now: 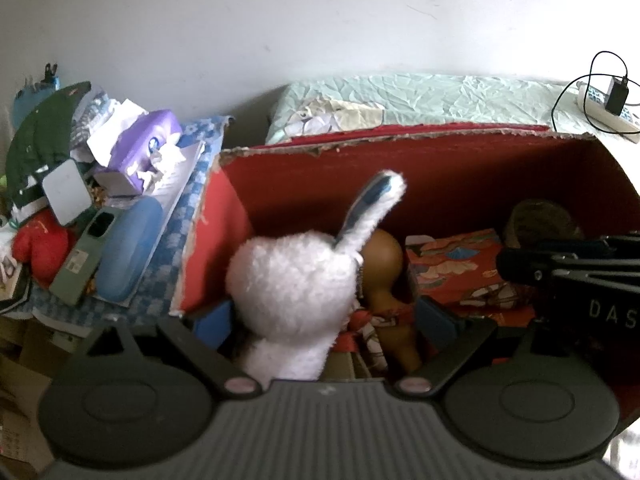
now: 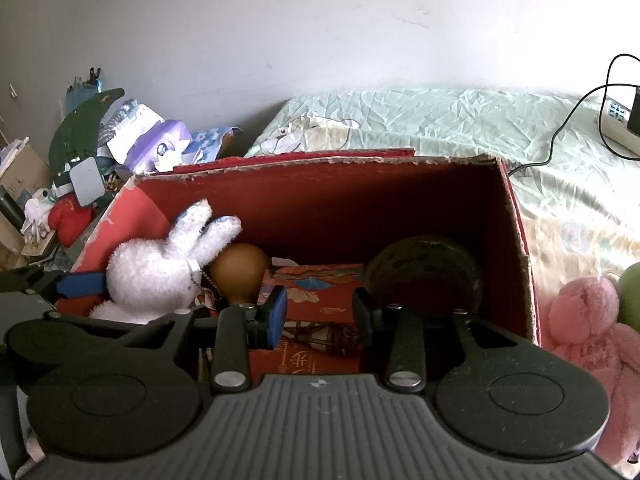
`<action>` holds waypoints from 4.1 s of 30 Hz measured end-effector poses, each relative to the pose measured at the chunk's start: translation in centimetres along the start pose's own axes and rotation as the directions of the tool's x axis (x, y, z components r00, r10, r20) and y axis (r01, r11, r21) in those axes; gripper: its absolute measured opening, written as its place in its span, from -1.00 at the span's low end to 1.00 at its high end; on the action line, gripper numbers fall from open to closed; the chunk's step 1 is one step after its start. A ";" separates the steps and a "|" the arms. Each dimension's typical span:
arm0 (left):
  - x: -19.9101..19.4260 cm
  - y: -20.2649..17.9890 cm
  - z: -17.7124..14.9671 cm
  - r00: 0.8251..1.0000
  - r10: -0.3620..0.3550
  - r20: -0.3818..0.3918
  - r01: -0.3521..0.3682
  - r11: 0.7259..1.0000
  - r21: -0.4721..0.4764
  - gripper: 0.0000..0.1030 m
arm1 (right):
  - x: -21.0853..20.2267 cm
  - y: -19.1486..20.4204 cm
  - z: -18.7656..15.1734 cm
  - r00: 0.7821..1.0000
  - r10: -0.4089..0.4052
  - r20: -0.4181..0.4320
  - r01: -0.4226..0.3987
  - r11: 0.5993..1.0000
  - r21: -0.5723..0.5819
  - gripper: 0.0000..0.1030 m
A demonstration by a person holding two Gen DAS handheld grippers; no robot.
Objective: Organize objects
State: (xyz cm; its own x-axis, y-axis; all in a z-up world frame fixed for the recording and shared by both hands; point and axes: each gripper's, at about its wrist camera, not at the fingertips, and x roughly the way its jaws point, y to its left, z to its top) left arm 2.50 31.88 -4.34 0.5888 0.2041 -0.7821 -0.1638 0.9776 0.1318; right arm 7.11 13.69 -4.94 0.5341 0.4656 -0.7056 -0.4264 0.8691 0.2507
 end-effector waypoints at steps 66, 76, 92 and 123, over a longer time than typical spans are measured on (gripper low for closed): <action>-13.0 -25.7 0.8 0.927 -0.363 0.098 0.351 0.928 0.122 0.94 | -20.6 -24.0 -6.2 0.971 -0.015 0.239 -0.056 0.957 0.285 -0.06; -8.6 -30.2 0.0 0.836 -0.546 -0.053 0.546 0.838 -0.015 0.98 | -20.7 -27.9 -7.5 0.977 -0.071 0.199 0.002 0.945 0.327 -0.01; -4.6 -34.4 1.0 0.801 -0.588 -0.116 0.589 0.808 -0.022 0.68 | -16.4 -30.9 -6.2 0.994 -0.009 0.109 -0.032 0.930 0.366 0.17; -6.7 -35.0 0.7 0.784 -0.610 -0.113 0.619 0.784 0.059 0.22 | -16.0 -28.7 -5.9 0.991 0.119 0.056 -0.129 0.964 0.233 -0.09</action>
State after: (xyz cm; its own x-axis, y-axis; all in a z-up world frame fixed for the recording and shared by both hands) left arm 4.79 -3.64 -3.31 0.4718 -0.4425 -0.7627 0.2822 0.8952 -0.3448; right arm 6.45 -19.72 -4.76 0.5192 0.5746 -0.6327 -0.3098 0.8165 0.4873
